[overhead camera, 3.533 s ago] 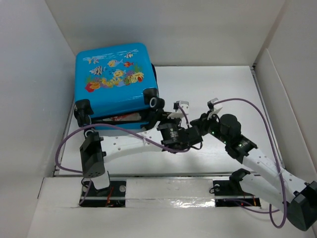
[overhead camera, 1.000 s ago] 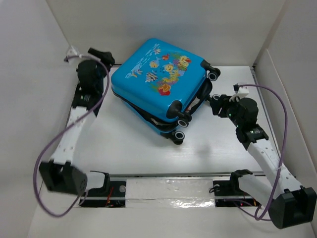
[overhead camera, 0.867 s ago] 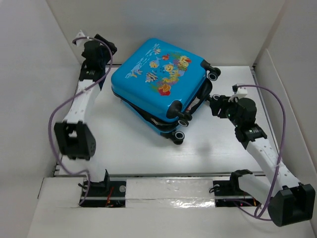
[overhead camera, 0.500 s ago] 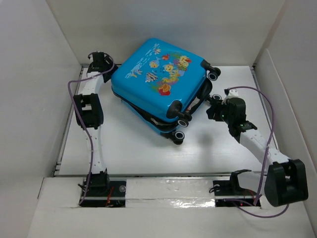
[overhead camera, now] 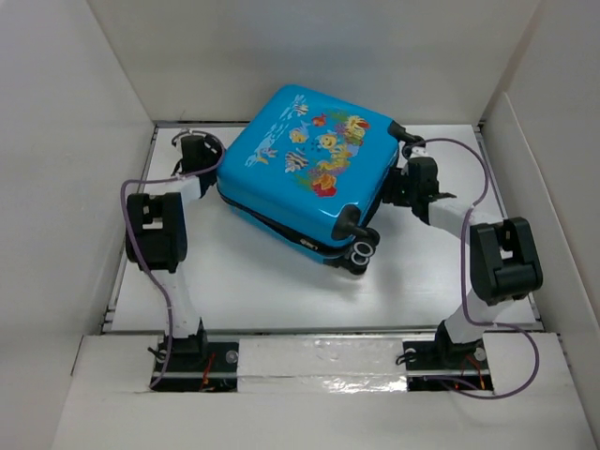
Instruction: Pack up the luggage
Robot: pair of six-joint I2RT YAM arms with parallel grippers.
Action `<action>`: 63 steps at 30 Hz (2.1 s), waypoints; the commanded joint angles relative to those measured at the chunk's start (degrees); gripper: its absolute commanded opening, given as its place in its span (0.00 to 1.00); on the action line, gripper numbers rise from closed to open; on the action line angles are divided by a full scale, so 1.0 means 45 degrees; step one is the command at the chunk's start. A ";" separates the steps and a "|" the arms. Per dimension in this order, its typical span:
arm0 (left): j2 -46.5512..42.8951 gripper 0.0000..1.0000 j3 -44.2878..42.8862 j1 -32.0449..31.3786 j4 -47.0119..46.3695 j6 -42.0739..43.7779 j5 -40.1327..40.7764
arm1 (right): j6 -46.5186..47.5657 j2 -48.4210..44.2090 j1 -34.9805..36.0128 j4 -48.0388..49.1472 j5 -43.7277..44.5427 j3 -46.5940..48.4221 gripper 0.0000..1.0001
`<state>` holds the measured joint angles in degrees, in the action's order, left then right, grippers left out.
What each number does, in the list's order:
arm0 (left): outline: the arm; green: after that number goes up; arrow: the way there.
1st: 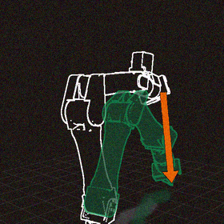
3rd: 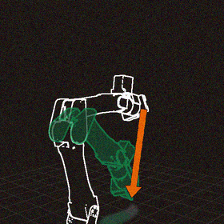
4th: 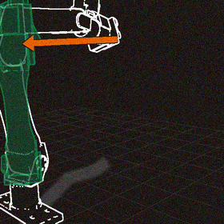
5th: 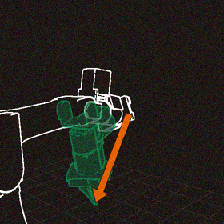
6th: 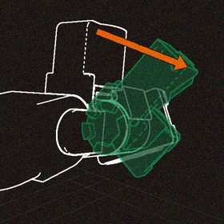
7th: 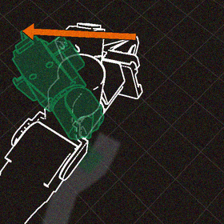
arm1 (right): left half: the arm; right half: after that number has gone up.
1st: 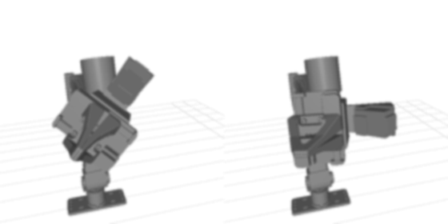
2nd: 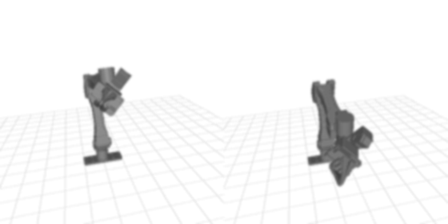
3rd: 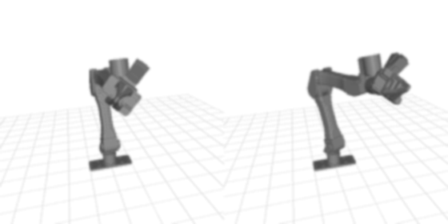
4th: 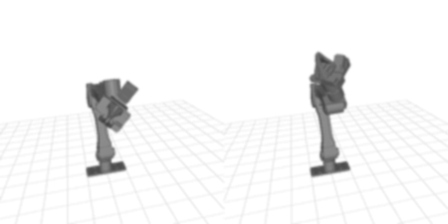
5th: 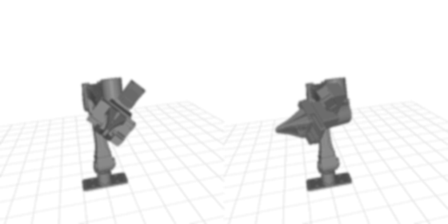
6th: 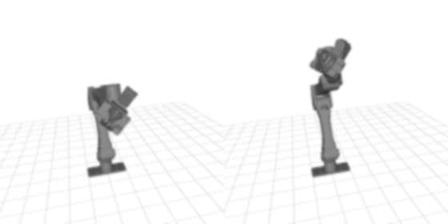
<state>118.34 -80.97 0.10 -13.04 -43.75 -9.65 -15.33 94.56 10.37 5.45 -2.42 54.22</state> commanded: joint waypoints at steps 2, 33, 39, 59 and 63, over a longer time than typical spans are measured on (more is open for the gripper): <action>-0.3379 0.60 0.4039 -0.1680 -0.3033 -0.0746 -0.0182 | 0.0378 0.0917 0.1013 0.1349 -0.0908 0.2440 0.55; -1.2765 0.53 1.3873 -1.0608 -0.3606 -0.2681 0.6988 | -0.0166 -0.5144 -0.2754 0.0539 -0.5132 0.1675 0.19; -1.2237 0.53 1.3014 -1.0608 -0.3608 -0.1843 0.6656 | -0.0384 -1.0674 -0.2754 0.0166 -0.3529 -0.4601 0.08; -1.1707 0.83 1.0805 -0.9787 -0.1968 -0.0533 0.4977 | 0.0554 -0.8277 -0.2051 0.0744 -0.4525 -0.3298 0.10; -1.2235 0.71 1.1234 -0.9652 -0.0991 -0.0455 0.4373 | 0.0888 -0.9760 -0.1914 -0.0741 -0.3916 -0.4193 0.22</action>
<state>66.61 -28.93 -43.75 -16.62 -46.83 13.58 -12.43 54.61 0.25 2.15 -19.68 35.29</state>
